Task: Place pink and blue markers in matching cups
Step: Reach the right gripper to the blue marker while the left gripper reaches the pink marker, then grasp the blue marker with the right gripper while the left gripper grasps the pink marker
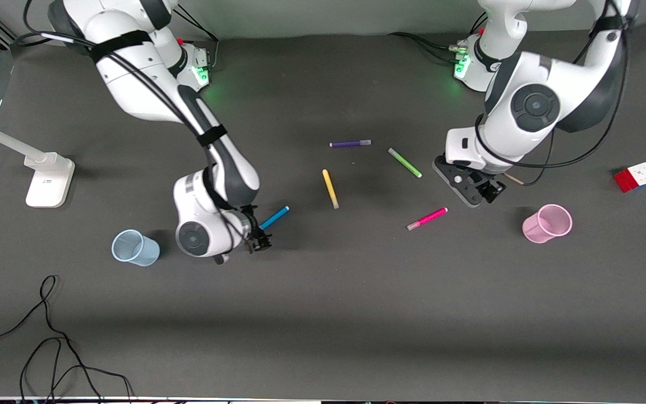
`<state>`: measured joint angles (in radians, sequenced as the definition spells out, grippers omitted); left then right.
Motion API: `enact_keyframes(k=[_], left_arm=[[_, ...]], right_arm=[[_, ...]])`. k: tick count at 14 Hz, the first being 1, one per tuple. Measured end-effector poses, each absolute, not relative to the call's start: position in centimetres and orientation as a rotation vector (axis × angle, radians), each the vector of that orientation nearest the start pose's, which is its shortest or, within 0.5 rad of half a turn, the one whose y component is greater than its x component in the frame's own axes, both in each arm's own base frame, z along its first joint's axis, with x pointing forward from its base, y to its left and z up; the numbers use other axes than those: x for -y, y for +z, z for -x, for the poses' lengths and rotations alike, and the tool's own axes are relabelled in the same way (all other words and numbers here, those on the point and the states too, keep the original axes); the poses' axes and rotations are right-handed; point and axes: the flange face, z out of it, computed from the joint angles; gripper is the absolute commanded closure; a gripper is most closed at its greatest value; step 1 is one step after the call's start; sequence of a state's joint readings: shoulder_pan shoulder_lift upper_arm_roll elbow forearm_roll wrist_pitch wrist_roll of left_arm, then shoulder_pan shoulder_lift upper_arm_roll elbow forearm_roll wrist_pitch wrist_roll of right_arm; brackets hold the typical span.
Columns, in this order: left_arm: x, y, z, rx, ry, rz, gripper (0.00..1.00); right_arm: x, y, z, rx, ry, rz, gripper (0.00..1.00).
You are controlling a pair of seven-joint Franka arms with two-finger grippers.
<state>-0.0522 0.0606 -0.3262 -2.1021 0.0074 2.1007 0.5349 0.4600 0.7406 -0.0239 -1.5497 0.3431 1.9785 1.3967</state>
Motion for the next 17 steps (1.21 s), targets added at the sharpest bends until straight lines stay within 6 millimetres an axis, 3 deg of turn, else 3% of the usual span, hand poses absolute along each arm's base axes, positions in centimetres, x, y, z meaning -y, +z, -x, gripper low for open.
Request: enact_keyframes(k=[4, 9, 14, 15, 17], left_arm=[[19.7, 33.1, -50.3, -1.430, 0.090, 2.819, 0.01], [19.6, 25.4, -49.1, -1.486, 0.014, 2.804, 0.01], [19.6, 20.8, -48.8, -1.523, 0.045, 2.807, 0.01], [19.5, 20.1, -48.8, -1.523, 0.049, 2.813, 0.01], [19.4, 19.0, -49.0, -1.521, 0.064, 2.825, 0.02]], right_arm=[[-32.9, 17.4, -57.5, -1.678, 0.650, 2.700, 0.10], [-33.6, 16.1, -56.8, -1.671, 0.648, 2.715, 0.47], [-34.2, 16.2, -56.6, -1.657, 0.634, 2.719, 0.62], [-34.2, 16.2, -56.6, -1.657, 0.634, 2.719, 0.71], [-34.2, 16.2, -56.6, -1.658, 0.635, 2.719, 0.99]])
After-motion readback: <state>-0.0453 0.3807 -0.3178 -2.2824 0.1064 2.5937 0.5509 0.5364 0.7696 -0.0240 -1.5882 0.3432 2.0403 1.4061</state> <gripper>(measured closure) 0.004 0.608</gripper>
